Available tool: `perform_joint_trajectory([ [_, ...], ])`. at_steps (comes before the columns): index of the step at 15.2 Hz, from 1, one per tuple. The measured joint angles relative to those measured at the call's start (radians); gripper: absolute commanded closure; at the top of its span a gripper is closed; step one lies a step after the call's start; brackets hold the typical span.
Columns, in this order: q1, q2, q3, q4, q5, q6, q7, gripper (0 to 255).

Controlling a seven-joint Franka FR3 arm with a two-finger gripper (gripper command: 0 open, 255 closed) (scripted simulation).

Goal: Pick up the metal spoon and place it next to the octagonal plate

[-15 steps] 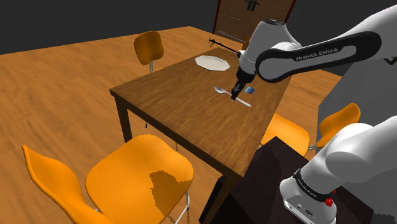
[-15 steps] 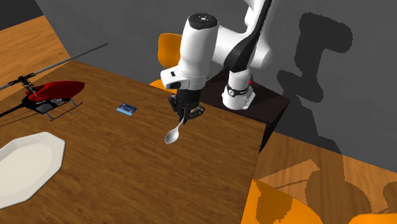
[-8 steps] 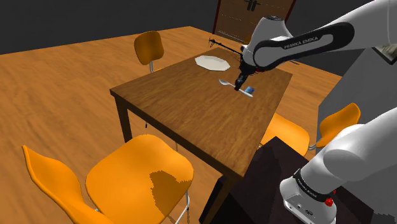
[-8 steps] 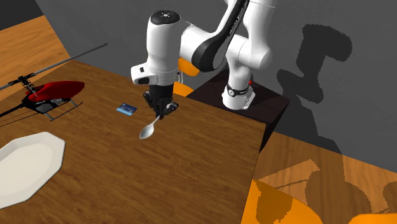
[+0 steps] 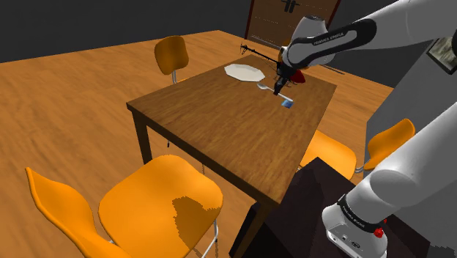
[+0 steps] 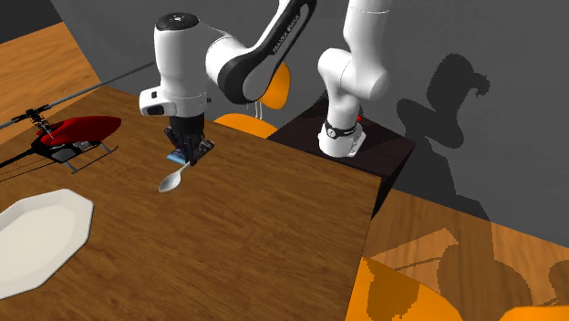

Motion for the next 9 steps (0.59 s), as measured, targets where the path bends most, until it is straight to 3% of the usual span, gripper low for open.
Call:
perform_joint_trajectory([
  [9,-0.080,0.243,-0.064,0.315,0.098,-0.068,-0.202,255],
])
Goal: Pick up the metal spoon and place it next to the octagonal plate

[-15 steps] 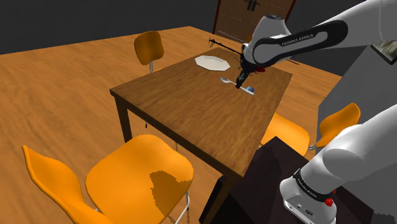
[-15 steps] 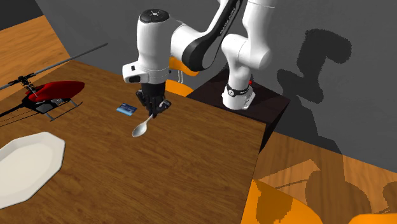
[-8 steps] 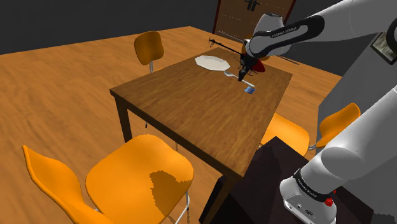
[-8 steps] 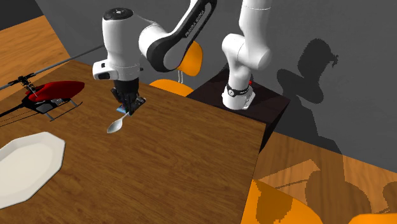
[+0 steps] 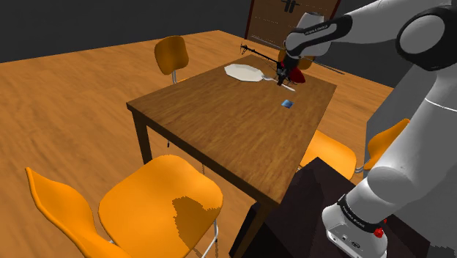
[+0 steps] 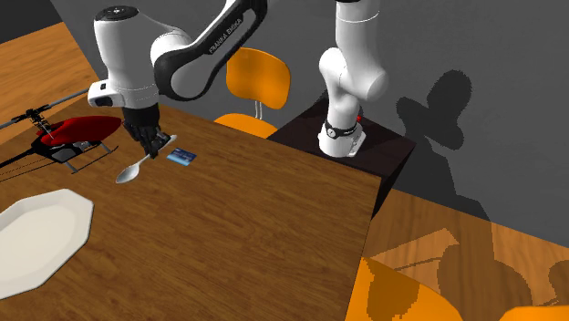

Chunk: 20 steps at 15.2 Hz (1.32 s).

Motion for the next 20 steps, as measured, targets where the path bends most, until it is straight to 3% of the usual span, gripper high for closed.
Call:
perform_joint_trajectory([
  [4,-0.055,0.136,-0.013,0.186,0.051,-0.052,-0.085,255],
  [6,-0.066,0.170,-0.012,0.221,0.061,-0.053,-0.100,255],
  [20,-0.075,0.246,-0.002,0.153,0.083,0.088,-0.116,255],
])
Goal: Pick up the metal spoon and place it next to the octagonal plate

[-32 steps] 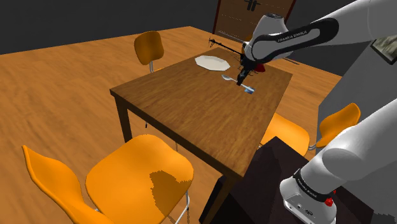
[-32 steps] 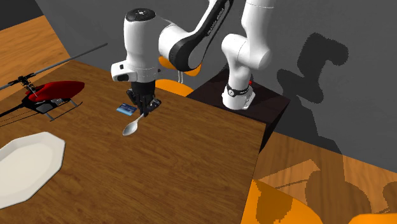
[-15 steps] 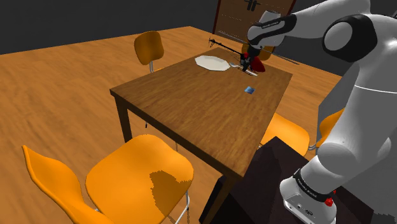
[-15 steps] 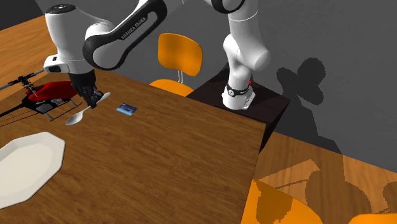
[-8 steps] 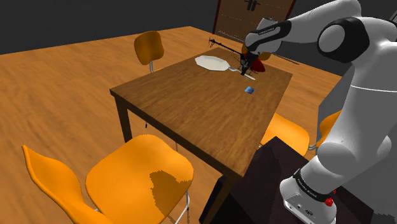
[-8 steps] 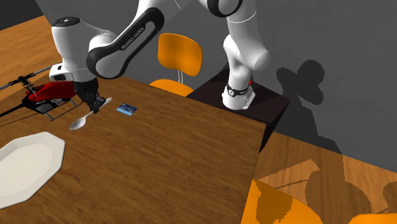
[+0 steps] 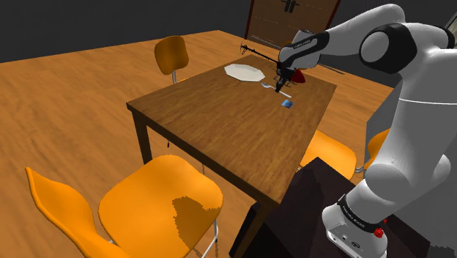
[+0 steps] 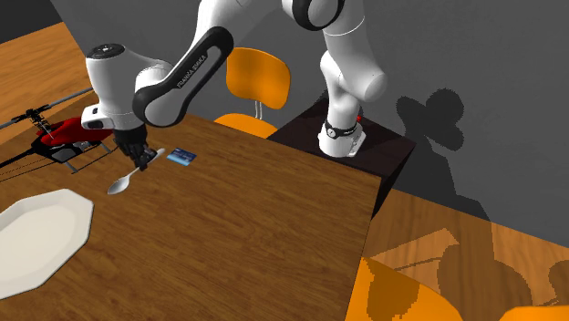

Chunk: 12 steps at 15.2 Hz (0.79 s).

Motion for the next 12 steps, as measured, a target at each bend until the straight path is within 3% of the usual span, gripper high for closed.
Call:
perform_joint_trajectory([
  [5,0.000,0.001,0.000,-0.002,0.000,0.003,0.000,255],
  [6,0.000,0.001,0.000,-0.002,0.000,0.003,0.000,0],
  [12,0.000,0.001,0.000,-0.002,0.000,0.003,0.000,0],
])
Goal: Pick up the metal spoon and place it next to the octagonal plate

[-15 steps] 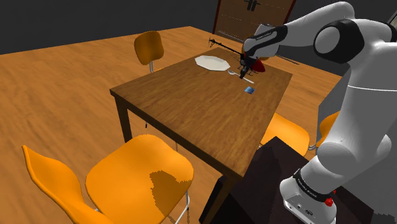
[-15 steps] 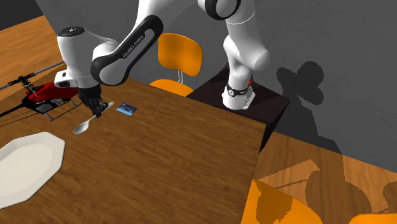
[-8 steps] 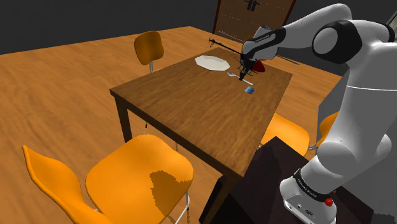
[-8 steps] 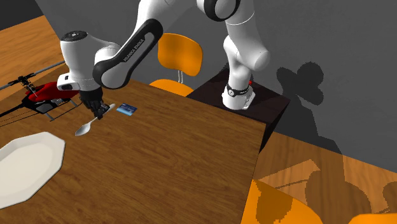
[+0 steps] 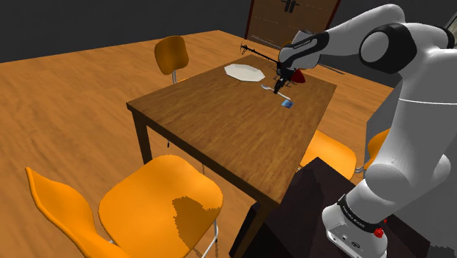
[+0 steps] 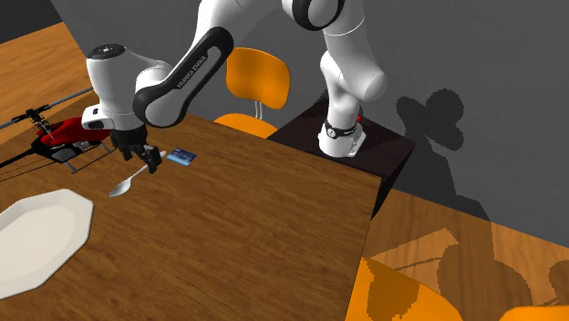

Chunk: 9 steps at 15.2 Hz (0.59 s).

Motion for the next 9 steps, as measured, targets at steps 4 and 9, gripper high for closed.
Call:
perform_joint_trajectory([
  [4,0.010,-0.070,-0.008,-0.004,-0.017,-0.064,0.012,0],
  [9,0.011,-0.086,-0.010,0.002,-0.021,-0.086,0.013,0],
])
